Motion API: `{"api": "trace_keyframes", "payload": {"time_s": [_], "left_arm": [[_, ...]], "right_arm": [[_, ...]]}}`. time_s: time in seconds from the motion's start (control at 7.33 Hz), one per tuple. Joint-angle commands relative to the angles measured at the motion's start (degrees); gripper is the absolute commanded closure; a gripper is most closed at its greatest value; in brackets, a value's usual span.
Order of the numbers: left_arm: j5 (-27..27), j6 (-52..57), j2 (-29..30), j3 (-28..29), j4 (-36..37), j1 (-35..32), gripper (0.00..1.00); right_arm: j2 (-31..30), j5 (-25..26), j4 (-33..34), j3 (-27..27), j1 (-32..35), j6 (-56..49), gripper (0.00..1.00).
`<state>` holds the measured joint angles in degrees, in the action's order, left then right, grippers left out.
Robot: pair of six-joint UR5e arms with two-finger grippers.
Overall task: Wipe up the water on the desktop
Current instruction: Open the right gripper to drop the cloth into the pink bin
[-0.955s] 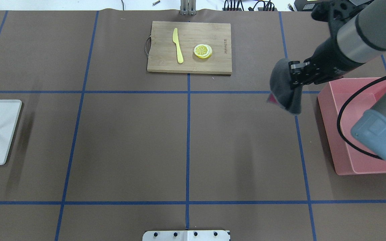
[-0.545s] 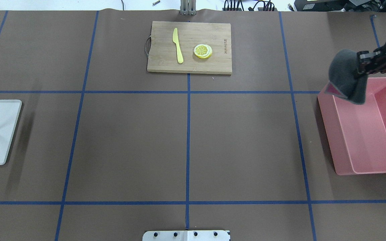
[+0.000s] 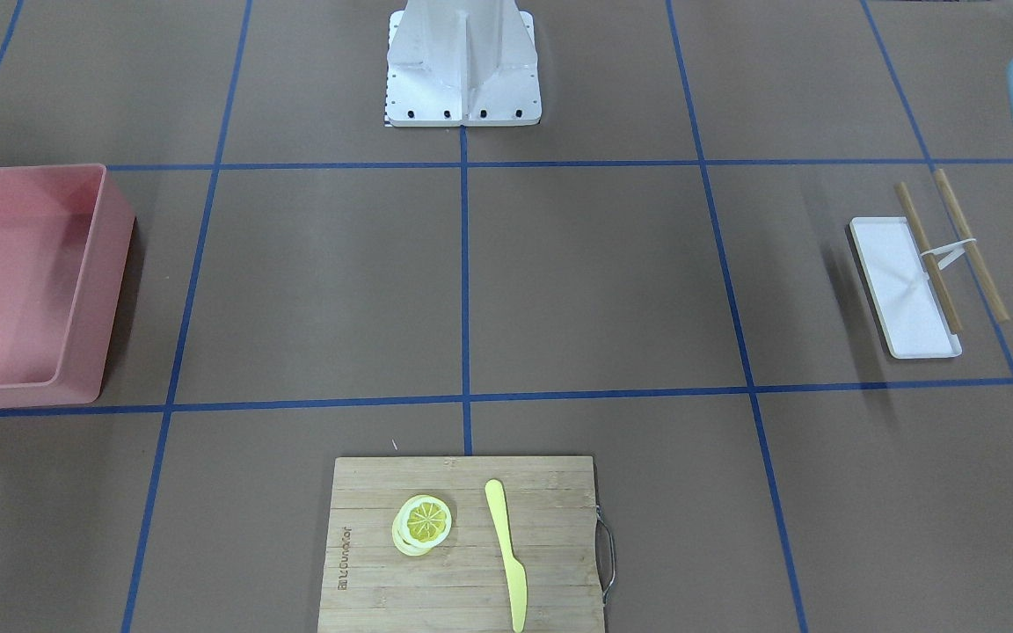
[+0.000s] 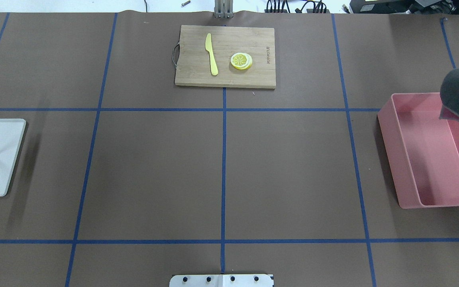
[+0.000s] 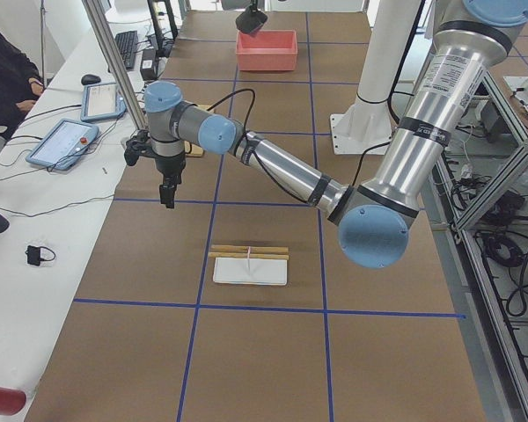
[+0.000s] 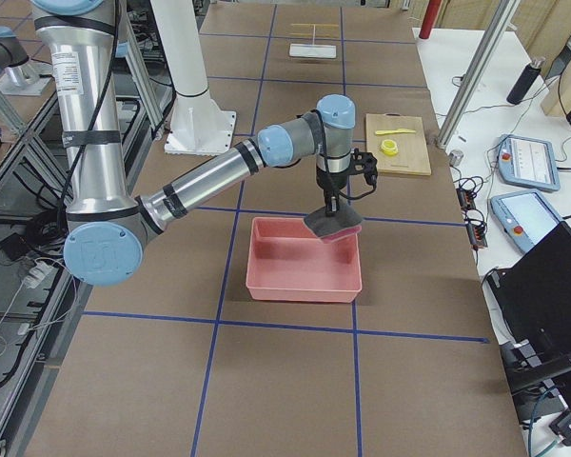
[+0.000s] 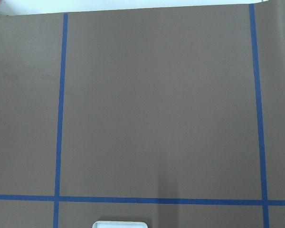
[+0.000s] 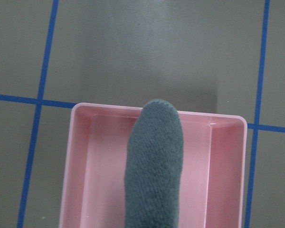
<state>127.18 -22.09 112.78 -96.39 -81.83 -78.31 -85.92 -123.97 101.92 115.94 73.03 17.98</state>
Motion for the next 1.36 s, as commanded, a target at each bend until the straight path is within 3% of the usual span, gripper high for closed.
{"api": "trace_keyframes", "payload": {"time_s": [0.0,0.14,0.27,0.41,0.55,0.95,1.23], "left_arm": [[0.00,-0.06,0.07,0.07,0.00,0.00,0.02],[0.09,-0.15,0.07,0.07,-0.09,0.00,0.02],[0.00,-0.15,0.07,0.15,-0.09,0.00,0.02],[0.00,-0.15,0.07,0.15,-0.09,0.00,0.02],[0.09,-0.15,0.16,-0.02,-0.09,0.00,0.02],[0.26,0.47,-0.19,-0.46,-1.84,-0.09,0.02],[0.00,0.55,-2.29,-1.61,-5.86,-0.35,0.02]], "right_arm": [[-1.00,6.27,0.21,-0.27,-0.68,-3.46,1.00],[-1.00,9.25,0.47,-0.27,-2.52,-3.39,1.00],[-1.26,13.28,0.56,0.08,-4.89,-3.39,0.83],[-1.26,13.58,0.56,0.34,-6.30,-3.39,0.26],[-1.26,13.15,0.65,1.21,-6.66,-3.04,0.00],[-1.26,11.30,5.30,7.09,-6.84,-2.69,0.00],[-0.04,7.37,4.18,9.82,-5.45,-2.69,0.00]]}}
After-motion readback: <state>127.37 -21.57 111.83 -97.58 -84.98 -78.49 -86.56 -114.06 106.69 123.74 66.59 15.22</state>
